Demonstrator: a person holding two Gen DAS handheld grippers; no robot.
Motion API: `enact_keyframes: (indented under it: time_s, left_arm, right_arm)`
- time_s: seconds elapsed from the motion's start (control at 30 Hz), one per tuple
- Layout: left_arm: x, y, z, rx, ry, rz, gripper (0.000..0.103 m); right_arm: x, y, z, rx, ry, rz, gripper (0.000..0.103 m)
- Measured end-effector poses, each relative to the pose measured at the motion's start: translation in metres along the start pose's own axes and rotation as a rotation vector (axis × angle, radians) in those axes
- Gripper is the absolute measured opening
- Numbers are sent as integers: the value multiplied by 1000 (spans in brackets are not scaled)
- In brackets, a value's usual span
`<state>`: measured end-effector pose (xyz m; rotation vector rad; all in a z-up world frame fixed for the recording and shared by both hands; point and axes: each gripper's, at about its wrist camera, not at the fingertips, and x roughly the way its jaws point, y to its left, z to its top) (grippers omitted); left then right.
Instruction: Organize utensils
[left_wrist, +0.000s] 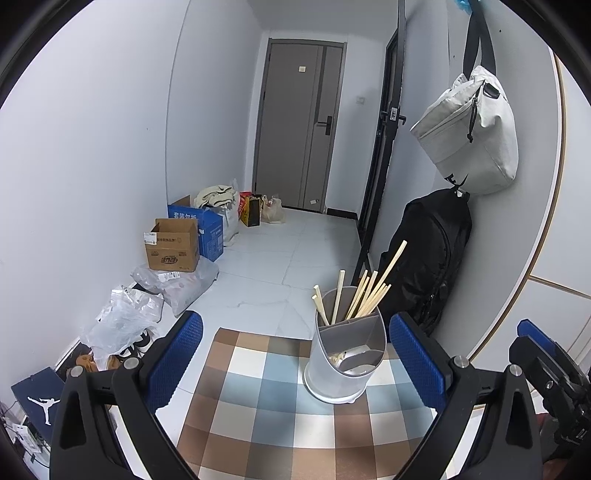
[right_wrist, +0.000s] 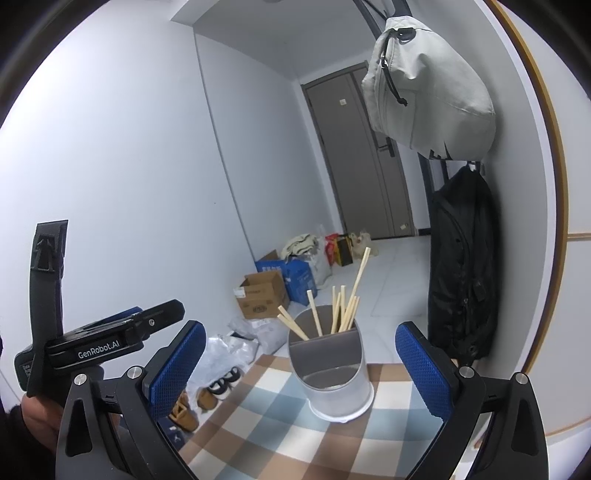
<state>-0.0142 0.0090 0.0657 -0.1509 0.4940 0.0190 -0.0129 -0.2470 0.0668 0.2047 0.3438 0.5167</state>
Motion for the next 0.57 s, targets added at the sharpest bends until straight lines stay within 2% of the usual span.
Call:
enact_keyframes:
  time_s: [0.57]
  left_arm:
    - [9, 1, -2, 4, -1, -19, 99]
  right_arm:
    - [6, -4, 0, 1, 16, -2, 103]
